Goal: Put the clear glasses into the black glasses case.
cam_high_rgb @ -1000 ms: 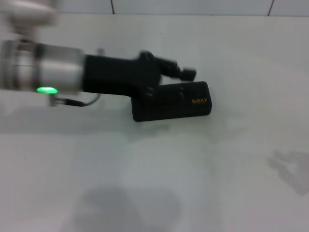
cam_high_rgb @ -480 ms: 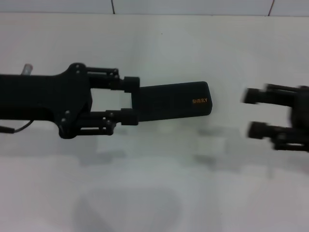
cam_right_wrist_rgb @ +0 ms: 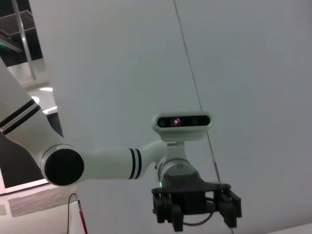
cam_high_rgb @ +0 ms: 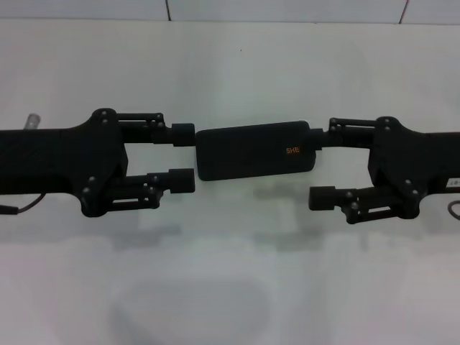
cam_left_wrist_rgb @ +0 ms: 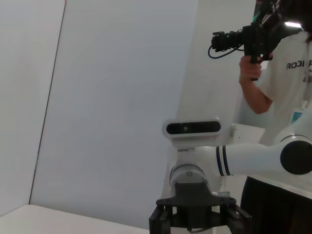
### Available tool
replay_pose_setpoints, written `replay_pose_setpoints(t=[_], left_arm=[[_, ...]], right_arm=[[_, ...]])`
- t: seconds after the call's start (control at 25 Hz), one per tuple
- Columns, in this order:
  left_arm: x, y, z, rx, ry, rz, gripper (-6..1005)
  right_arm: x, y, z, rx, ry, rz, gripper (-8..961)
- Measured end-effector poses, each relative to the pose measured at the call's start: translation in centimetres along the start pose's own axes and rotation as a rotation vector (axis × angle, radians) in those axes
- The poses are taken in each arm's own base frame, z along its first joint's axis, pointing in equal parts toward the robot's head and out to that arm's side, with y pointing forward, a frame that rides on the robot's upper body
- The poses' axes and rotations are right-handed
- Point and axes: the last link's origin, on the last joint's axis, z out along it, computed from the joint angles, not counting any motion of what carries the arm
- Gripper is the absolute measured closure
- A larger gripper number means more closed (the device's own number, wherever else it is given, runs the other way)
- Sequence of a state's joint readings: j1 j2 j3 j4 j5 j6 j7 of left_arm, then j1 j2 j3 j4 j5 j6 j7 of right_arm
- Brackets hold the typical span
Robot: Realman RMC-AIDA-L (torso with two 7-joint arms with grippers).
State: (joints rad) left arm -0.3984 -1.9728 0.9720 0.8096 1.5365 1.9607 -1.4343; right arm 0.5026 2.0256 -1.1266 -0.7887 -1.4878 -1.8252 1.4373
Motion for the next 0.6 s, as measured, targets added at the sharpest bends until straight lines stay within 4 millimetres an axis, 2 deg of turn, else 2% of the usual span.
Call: replay_pose_setpoints(t=[0.6], left_arm=[[-0.58, 0.08, -0.29, 0.012, -0.002, 0.005, 424]], right_arm=[[-0.48, -0.43, 0.7, -0.017, 0.0, -0.004, 148]])
